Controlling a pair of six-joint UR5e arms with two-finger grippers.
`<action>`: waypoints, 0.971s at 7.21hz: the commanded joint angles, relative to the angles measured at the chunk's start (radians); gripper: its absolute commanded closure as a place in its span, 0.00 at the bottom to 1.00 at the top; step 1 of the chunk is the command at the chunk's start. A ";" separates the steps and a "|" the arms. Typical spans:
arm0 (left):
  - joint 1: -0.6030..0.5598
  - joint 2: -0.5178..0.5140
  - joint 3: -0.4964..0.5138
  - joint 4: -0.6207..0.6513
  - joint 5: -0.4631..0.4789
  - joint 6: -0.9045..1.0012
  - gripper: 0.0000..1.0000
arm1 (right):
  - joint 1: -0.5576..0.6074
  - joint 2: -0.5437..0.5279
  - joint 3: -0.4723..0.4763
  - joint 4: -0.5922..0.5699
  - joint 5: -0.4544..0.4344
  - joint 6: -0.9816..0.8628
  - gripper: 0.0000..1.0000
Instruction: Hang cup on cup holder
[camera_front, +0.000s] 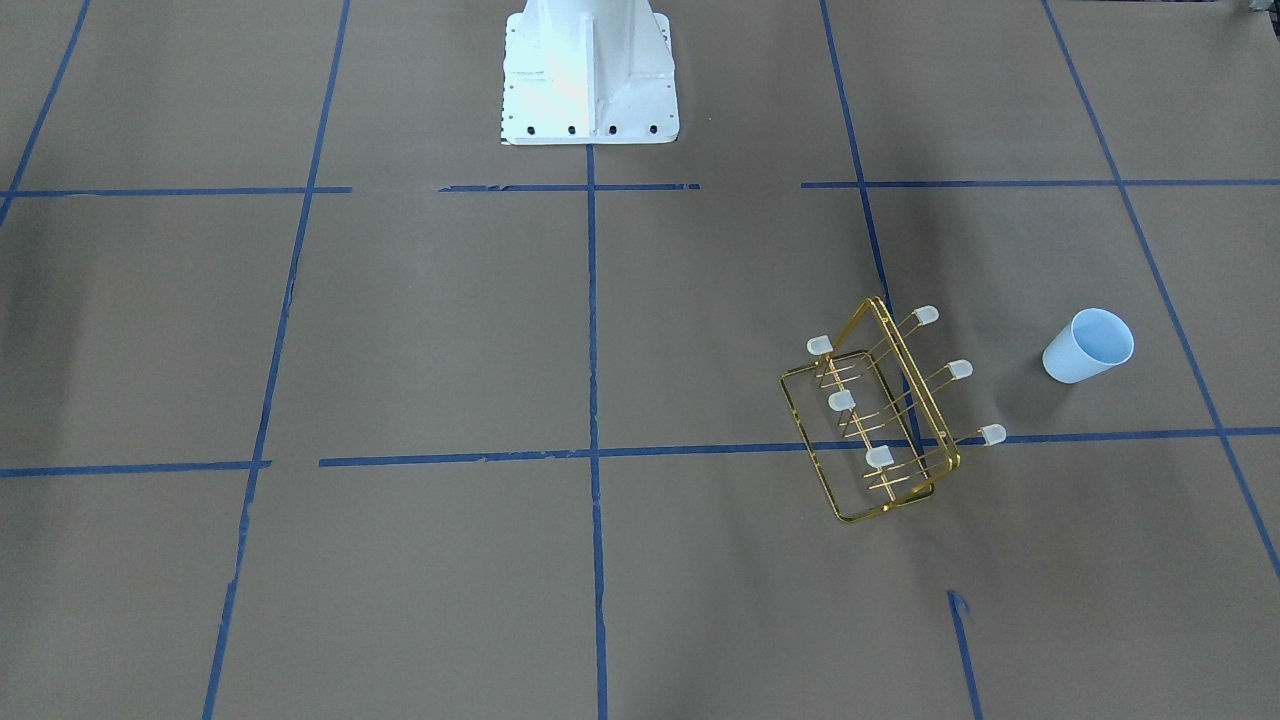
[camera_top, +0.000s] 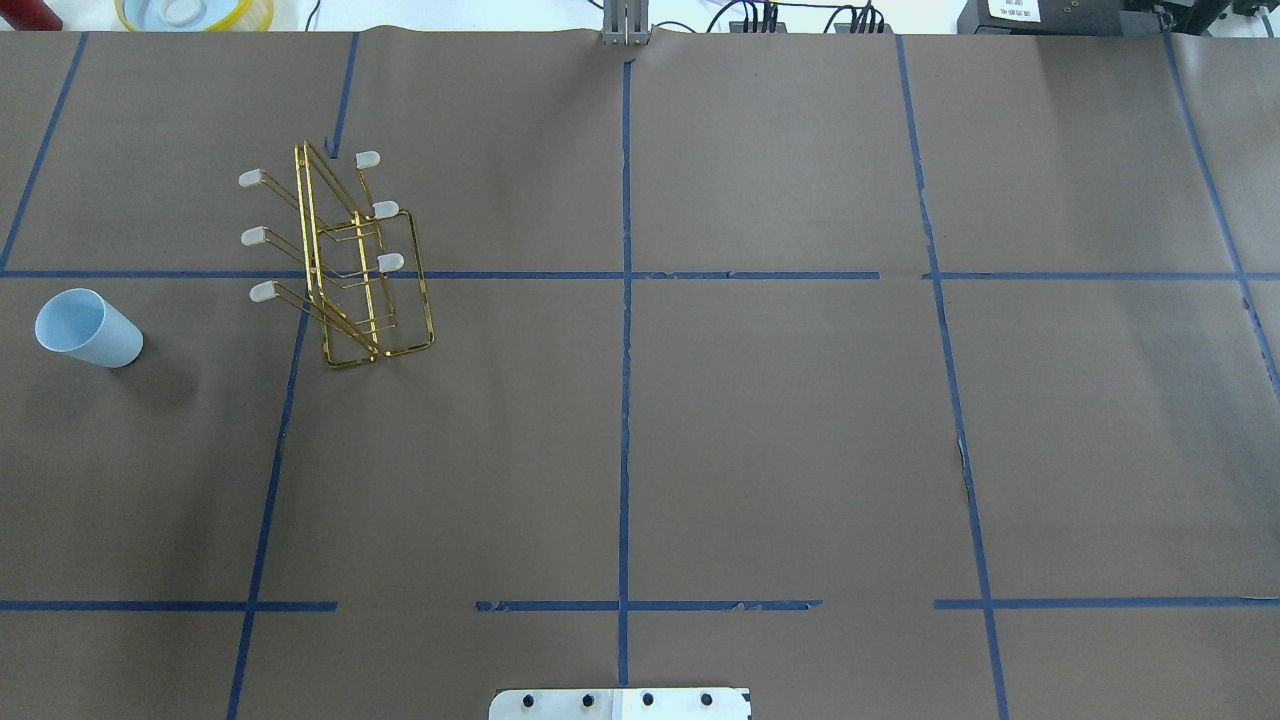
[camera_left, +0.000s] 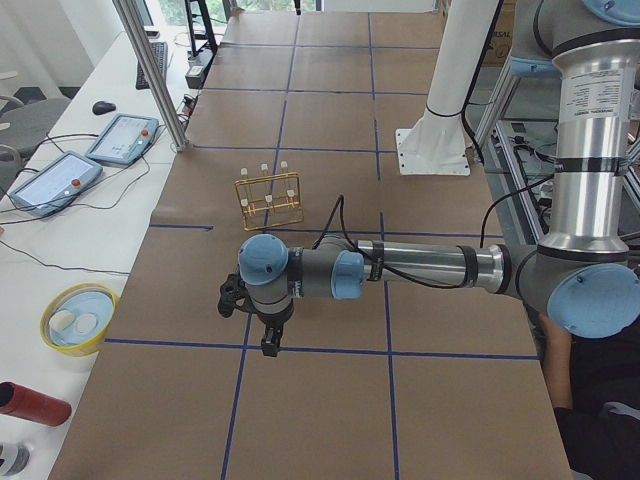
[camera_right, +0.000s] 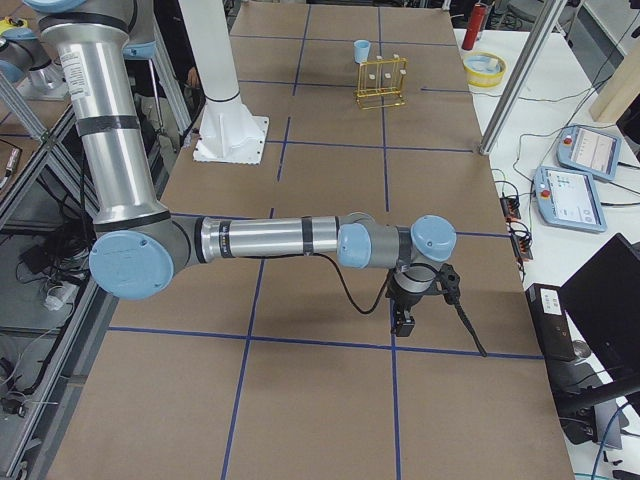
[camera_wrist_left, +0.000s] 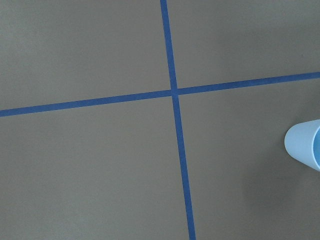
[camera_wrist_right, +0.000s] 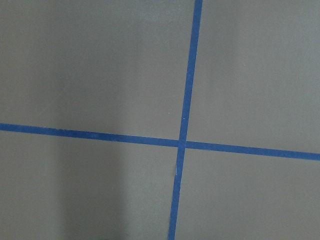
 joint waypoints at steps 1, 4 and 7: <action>0.000 -0.015 -0.008 -0.003 -0.007 0.001 0.00 | 0.000 0.000 0.000 0.000 0.000 0.000 0.00; 0.000 -0.017 -0.008 0.000 -0.005 -0.005 0.00 | 0.000 0.000 0.000 0.000 0.000 0.000 0.00; 0.002 -0.017 -0.002 0.000 -0.002 -0.006 0.00 | 0.000 0.000 0.000 0.000 0.000 0.000 0.00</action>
